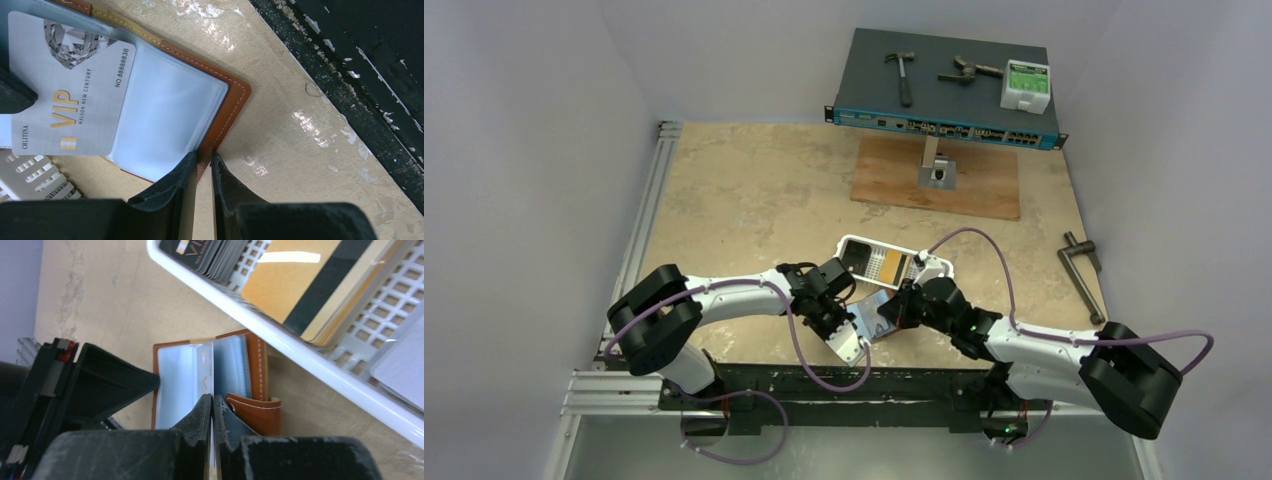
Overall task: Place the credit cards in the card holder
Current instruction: Insert the credit card into the card holder.
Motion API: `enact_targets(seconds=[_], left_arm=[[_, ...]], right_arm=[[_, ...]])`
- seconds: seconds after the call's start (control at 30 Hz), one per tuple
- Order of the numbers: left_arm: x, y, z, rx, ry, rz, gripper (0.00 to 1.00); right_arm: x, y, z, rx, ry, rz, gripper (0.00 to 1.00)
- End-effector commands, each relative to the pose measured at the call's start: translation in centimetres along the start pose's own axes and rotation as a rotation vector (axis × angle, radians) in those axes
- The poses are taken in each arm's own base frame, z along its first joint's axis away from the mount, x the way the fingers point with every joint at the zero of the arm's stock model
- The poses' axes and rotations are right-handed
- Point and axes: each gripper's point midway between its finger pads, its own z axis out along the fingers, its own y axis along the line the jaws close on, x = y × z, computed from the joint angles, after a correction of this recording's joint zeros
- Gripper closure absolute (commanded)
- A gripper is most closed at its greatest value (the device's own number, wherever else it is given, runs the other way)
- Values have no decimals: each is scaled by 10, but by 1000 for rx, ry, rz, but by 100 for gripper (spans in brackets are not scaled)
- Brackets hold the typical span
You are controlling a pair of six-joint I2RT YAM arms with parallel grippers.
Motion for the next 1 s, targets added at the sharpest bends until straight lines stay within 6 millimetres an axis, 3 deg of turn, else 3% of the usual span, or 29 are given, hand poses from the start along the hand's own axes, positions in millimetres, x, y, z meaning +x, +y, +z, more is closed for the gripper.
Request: enact_targets(seconds=[0.0,0.53,0.97], left_arm=[[11,-11,7,26,47,-26,85],[12,-8,6,17,60,-38,88],[12,-5,6,15,62,-50,89]], right_arm=[[-2,25,-5,-134,15,-14,100],[14,20,0,-158,101,-51,100],[16,-10,14,-39,41,35,100]])
